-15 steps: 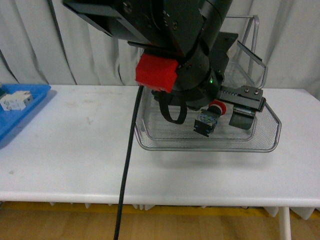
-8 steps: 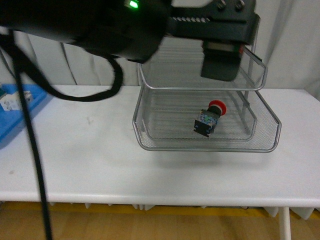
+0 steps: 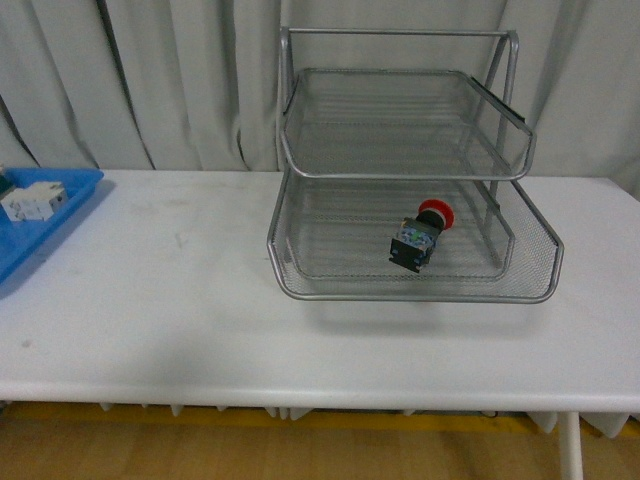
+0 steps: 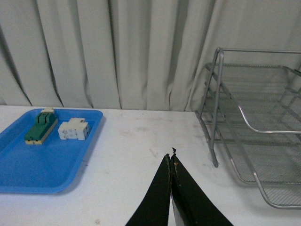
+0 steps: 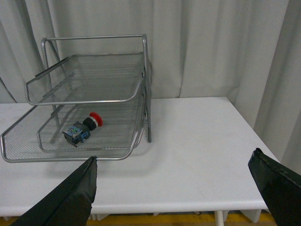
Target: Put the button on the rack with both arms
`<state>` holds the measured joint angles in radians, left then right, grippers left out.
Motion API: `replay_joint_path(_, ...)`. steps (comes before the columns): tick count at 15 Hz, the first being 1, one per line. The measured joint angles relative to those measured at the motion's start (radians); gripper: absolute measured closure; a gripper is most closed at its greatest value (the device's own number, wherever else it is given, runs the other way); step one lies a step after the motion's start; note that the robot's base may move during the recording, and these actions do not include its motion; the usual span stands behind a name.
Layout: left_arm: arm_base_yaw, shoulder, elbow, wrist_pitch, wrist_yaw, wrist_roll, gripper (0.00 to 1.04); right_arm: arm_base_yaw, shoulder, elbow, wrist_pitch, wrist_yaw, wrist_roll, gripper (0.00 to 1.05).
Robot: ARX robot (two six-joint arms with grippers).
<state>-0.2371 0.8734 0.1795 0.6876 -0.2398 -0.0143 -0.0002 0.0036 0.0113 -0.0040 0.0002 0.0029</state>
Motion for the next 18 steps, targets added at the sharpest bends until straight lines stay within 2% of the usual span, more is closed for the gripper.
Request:
replay_joint_path(1,0.028,-0.049,-0.024,-0.016,0.026,0.001,1.03,0.0,0.0,0.0,0.0,0.0,0.0,0.06)
replay_joint_path(7,0.146,-0.287,-0.125,-0.169,0.148,0.003,1.03,0.0,0.0,0.0,0.0,0.0,0.0,0.06)
replay_joint_path(8,0.219,-0.329,-0.135,-0.2,0.225,0.004,1.03,0.0,0.0,0.0,0.0,0.0,0.0,0.06)
replay_joint_path(9,0.243,-0.349,-0.147,-0.188,0.225,0.003,1.03,0.0,0.0,0.0,0.0,0.0,0.0,0.06)
replay_joint_path(14,0.234,-0.506,-0.171,-0.319,0.24,0.004,1.03,0.0,0.0,0.0,0.001,0.0,0.0,0.06)
replay_joint_path(18,0.234,-0.532,-0.171,-0.348,0.24,0.003,1.03,0.0,0.0,0.0,0.0,0.0,0.0,0.06)
